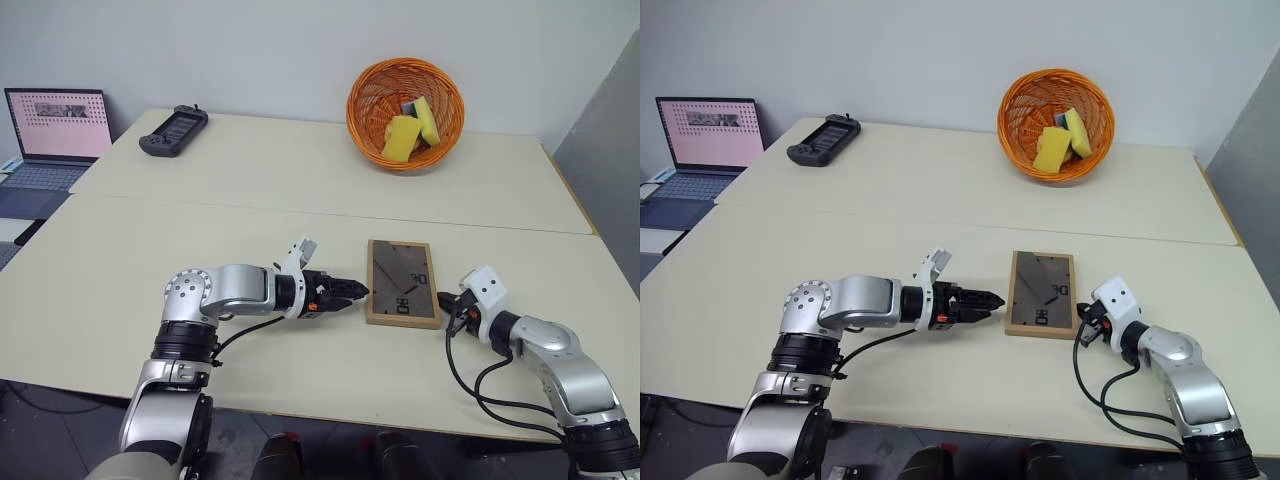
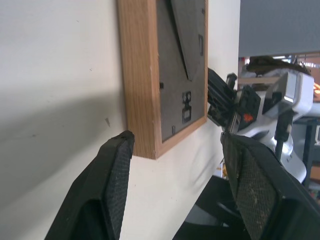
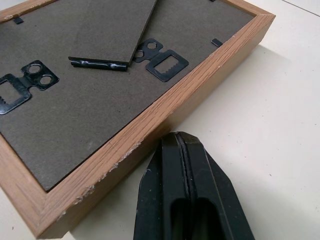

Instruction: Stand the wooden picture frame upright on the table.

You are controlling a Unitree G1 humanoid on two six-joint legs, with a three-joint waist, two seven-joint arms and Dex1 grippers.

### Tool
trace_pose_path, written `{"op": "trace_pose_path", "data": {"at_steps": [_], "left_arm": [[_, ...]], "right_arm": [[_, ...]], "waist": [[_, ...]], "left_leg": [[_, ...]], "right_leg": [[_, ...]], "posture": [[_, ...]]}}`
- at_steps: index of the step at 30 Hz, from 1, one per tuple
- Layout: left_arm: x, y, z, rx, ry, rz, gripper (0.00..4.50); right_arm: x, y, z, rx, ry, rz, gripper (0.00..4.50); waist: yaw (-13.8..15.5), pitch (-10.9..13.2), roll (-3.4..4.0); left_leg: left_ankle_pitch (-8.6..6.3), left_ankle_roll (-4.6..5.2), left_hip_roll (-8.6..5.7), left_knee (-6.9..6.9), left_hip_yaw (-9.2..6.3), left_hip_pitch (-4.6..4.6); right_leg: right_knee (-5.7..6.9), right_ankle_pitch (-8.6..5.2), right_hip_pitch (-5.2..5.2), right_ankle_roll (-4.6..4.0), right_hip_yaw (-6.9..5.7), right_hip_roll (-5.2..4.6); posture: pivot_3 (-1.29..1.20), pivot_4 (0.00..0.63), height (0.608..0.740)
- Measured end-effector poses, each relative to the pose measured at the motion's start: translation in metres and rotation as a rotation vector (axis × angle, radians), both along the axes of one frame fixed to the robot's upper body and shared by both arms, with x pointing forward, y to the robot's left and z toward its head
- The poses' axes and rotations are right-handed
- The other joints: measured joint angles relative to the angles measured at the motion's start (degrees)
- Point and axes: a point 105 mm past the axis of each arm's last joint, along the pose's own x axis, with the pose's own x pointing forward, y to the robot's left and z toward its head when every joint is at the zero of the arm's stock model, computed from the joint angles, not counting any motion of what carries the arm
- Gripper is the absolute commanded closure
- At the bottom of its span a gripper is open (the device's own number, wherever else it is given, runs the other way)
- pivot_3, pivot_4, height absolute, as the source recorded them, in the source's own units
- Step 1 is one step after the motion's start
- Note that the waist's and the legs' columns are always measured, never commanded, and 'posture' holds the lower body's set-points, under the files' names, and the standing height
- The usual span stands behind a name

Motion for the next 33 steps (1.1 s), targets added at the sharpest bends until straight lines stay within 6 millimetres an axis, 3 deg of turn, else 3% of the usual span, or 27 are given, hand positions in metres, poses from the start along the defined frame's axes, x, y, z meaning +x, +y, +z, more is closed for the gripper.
{"op": "trace_pose_path", "data": {"at_steps": [2,5,8,18,33], "left_arm": [[0.000,0.000,-0.002,0.014,0.007,0.004,1.56],[-0.001,-0.002,-0.003,0.016,0.008,-0.006,1.21],[-0.002,-0.004,-0.003,0.013,0.004,-0.015,0.61],[-0.004,-0.006,-0.007,0.043,0.015,-0.022,0.61],[-0.005,-0.004,-0.014,0.095,0.053,-0.057,0.61]], "right_arm": [[-0.001,0.000,0.000,-0.001,0.001,0.001,4.50],[-0.002,0.001,0.001,-0.002,0.002,0.003,4.50],[-0.002,0.001,0.001,-0.002,0.003,0.003,4.50],[-0.005,0.003,0.000,0.000,0.004,0.008,4.50],[-0.008,0.029,0.006,0.079,-0.004,0.009,4.50]], "waist": [[0.01,0.00,0.00],[0.04,0.00,0.00],[0.05,0.00,0.00],[0.09,0.00,0.00],[0.06,0.00,0.00]], "left_leg": [[0.00,0.00,0.00,0.00,-0.01,0.00],[0.00,0.00,0.00,0.00,0.00,0.00],[0.00,0.00,0.00,0.00,0.00,0.00],[0.00,0.00,-0.01,-0.01,0.00,0.00],[0.00,0.00,-0.01,-0.03,0.00,0.00]], "right_leg": [[0.00,0.00,0.00,0.00,-0.01,0.00],[-0.02,0.00,0.00,0.00,0.00,0.00],[-0.02,-0.01,0.00,0.01,0.00,0.00],[-0.05,-0.02,0.00,0.03,0.02,0.00],[-0.08,-0.05,-0.01,0.07,0.03,0.01]], "posture": [[0.00,0.150,0.740],[0.00,0.150,0.740],[0.00,0.150,0.740],[0.00,0.150,0.740],[0.00,0.150,0.740]]}}
